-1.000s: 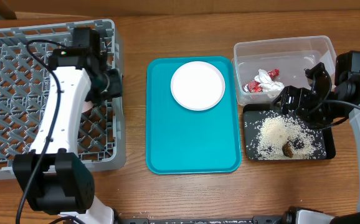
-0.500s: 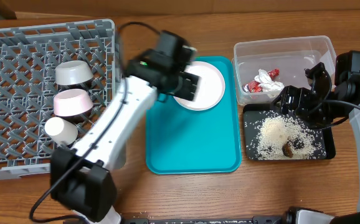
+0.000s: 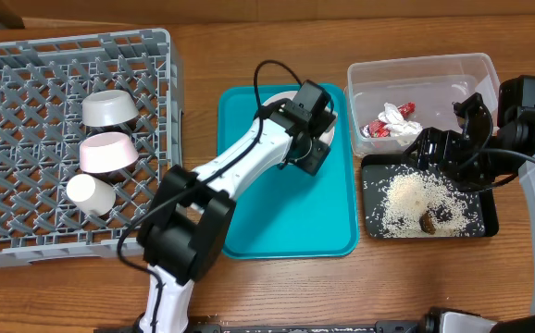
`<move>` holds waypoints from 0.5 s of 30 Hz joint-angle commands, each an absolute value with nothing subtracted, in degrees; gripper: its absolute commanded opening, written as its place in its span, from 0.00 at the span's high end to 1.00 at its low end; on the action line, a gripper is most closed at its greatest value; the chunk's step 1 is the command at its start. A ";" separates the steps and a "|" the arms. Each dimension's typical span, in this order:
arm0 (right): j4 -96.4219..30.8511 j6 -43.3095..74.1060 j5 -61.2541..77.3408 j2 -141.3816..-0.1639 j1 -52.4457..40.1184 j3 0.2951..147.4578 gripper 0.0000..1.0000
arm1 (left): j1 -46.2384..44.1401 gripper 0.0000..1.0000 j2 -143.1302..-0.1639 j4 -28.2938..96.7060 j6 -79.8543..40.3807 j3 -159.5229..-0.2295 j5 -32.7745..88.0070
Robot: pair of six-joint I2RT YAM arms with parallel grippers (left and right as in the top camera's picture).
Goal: Sort waste into correct bins and load items into the dishwasher
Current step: 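Reach the left gripper to the white plate and grip its edge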
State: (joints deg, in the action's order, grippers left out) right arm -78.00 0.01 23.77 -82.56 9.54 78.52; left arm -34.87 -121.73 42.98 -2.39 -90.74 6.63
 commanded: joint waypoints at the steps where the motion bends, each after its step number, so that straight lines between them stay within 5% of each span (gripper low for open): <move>1: -77.76 -0.05 24.03 -82.08 9.34 79.09 0.00 | -34.89 0.55 -123.22 45.04 -1.02 -91.11 5.50; 9: -77.71 -0.05 24.03 -82.08 9.34 79.09 0.00 | -34.89 0.95 -122.89 49.10 -1.04 -91.88 4.01; 15: -77.80 -0.05 24.03 -82.08 9.34 79.09 0.00 | -34.87 0.96 -122.80 54.26 -1.08 -98.26 4.01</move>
State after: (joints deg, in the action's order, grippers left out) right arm -78.00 0.03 23.75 -82.56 9.54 78.52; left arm -34.89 -123.02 52.56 -1.28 -93.73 3.81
